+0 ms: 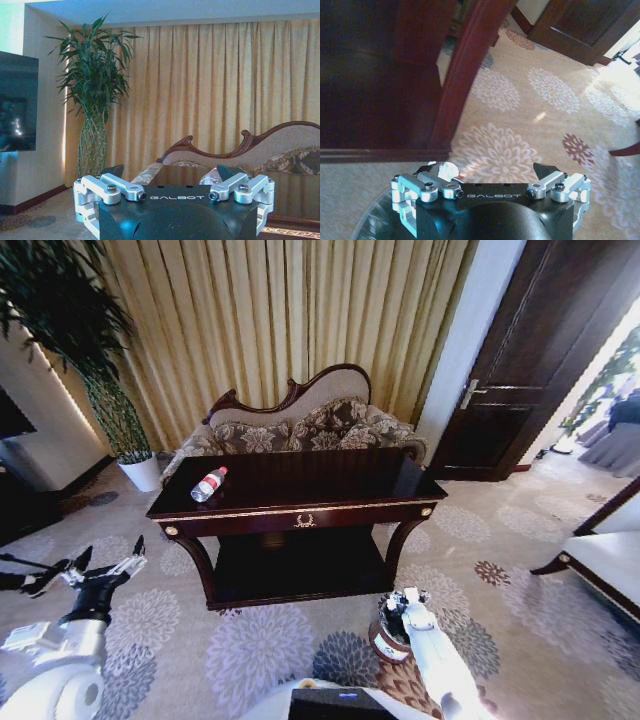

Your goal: Move to the front of the table and place the trash on the table into the trash bin.

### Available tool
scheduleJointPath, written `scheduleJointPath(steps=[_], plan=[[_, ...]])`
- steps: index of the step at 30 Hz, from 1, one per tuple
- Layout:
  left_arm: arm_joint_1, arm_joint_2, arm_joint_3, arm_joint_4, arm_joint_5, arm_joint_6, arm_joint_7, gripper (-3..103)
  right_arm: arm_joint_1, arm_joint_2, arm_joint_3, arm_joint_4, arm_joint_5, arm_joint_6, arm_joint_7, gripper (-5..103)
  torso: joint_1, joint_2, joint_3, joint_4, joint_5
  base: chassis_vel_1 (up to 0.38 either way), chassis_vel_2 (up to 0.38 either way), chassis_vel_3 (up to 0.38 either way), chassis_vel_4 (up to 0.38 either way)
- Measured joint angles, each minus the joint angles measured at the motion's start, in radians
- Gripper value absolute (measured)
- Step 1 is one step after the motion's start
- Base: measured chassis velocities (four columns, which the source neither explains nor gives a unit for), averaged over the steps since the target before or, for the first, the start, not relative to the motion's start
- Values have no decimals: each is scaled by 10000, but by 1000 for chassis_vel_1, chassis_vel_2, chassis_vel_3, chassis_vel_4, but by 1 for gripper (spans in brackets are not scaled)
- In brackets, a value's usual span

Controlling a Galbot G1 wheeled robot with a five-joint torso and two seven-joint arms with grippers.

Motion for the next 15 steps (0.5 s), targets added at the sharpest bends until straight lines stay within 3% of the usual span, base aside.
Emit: scheduleJointPath(steps=[15], plan=[[4, -62, 53, 47, -72, -20, 20, 100, -605, -201, 70, 491, -336, -81, 0, 100, 0, 0, 0, 1, 0, 0, 0, 0, 0]])
